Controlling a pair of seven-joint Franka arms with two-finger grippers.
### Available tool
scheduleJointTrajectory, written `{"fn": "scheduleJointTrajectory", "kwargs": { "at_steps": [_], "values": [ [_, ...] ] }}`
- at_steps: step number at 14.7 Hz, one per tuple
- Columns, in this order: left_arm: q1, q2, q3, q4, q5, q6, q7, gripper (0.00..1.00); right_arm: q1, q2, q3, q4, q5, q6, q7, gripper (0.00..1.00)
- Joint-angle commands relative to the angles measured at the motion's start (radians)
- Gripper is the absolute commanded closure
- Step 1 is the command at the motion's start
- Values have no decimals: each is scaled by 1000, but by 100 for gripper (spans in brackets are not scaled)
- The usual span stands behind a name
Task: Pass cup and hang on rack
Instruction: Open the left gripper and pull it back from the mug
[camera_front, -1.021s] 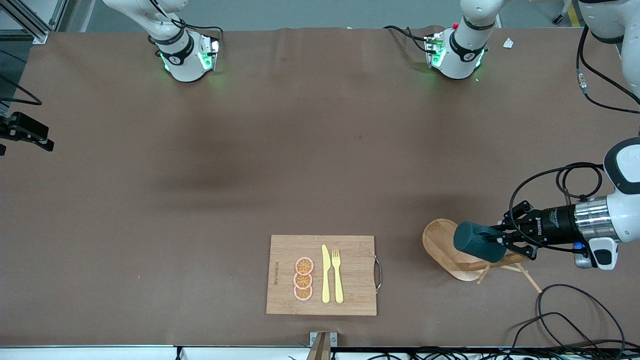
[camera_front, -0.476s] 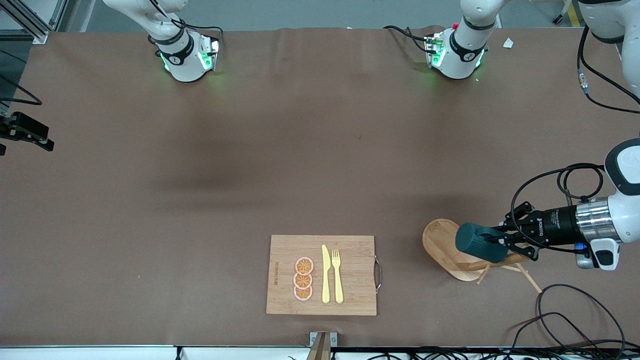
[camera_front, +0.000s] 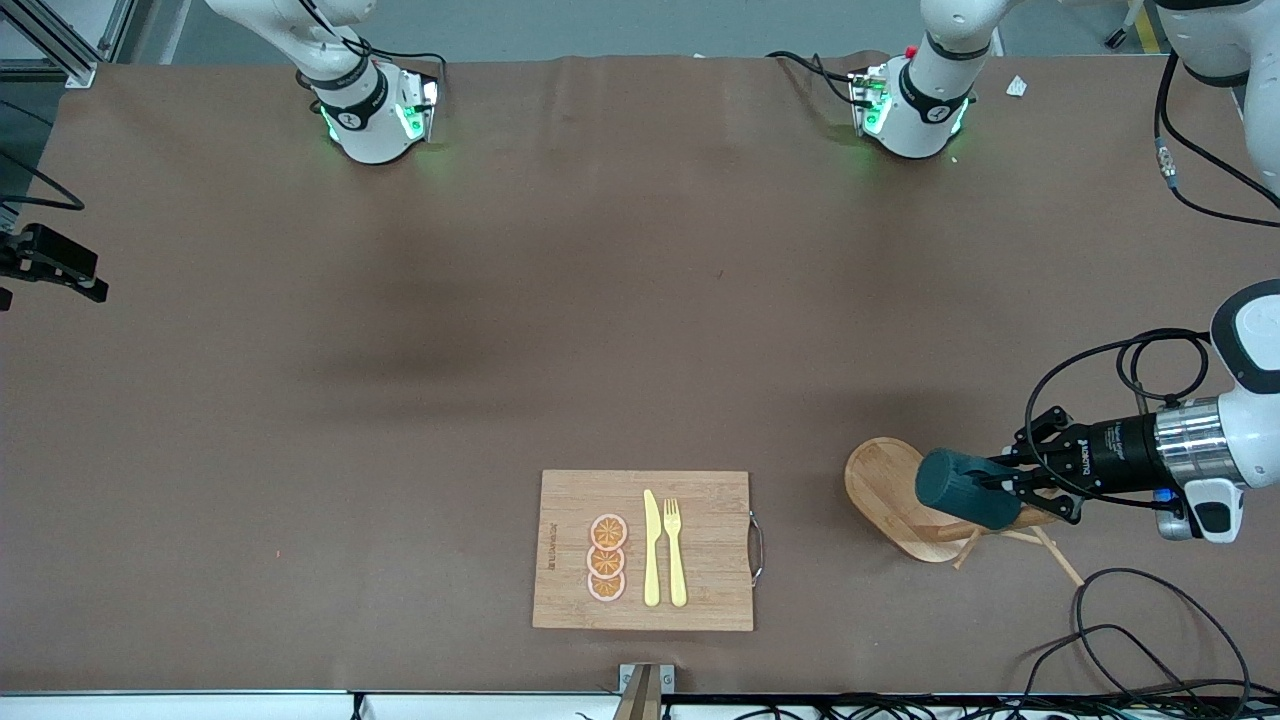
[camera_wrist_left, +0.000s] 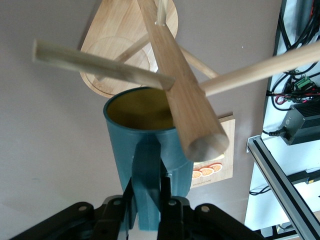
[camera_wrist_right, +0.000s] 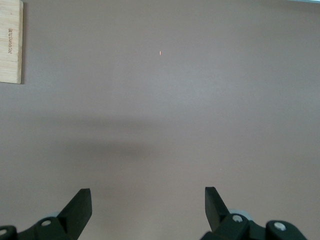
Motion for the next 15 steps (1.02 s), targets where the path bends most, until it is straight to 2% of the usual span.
{"fn": "scheduleJointTrajectory", "kwargs": {
  "at_steps": [1, 2, 3, 11, 13, 15],
  "values": [
    [1, -11, 5, 0, -7, 14, 22, 64, -9, -3, 5, -2, 3, -6, 4, 0],
    [0, -11, 5, 0, -7, 23, 22, 29, -9, -3, 5, -2, 3, -6, 4, 0],
    [-2, -12, 7, 0, -7, 27, 16, 0, -9, -3, 5, -4, 3, -6, 4, 0],
    [1, -64, -16, 1, -1, 30, 19, 0, -10, -3, 5, -2, 3, -6, 4, 0],
    [1, -119, -18, 1, 6, 30, 19, 0, -10, -3, 5, -2, 3, -6, 4, 0],
    [-4, -216, -19, -3, 101, 27, 19, 0, -9, -3, 5, -2, 3, -6, 4, 0]
  ]
}}
